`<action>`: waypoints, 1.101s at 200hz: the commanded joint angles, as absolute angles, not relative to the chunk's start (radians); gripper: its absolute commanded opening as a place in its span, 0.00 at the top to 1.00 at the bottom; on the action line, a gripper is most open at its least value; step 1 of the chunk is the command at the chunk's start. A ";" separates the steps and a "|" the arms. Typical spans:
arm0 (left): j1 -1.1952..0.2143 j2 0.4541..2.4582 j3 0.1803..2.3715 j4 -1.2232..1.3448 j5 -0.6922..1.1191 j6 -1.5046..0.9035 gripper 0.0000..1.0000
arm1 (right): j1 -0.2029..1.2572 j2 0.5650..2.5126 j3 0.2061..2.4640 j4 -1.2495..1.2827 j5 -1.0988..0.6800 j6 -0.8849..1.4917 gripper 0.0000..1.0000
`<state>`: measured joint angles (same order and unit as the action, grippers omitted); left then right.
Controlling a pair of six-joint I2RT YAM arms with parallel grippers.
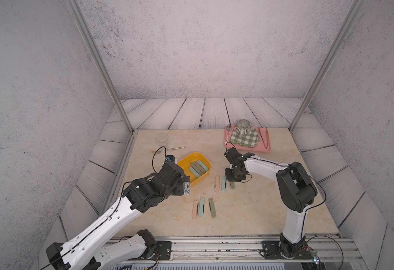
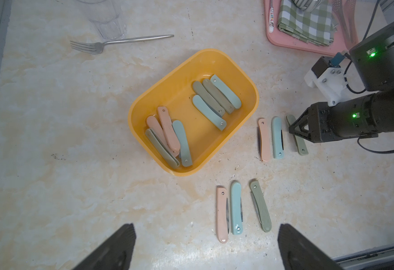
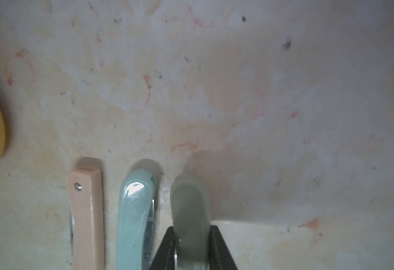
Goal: Take the fruit knife out of the storage box
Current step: Place the fruit knife at the center of the board.
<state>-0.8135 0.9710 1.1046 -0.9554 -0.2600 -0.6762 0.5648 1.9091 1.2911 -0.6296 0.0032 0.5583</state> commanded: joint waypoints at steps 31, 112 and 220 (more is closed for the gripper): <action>-0.805 0.978 1.126 -0.950 -0.262 -0.662 0.01 | 0.558 1.929 1.284 -0.634 0.021 0.569 0.73; -0.805 0.974 1.119 -0.946 -0.265 -0.668 0.01 | 0.558 1.937 1.287 -0.636 0.003 0.571 0.62; -0.753 0.989 1.084 -0.910 -0.226 -0.695 0.01 | 0.558 1.849 1.376 -0.714 0.001 0.515 0.35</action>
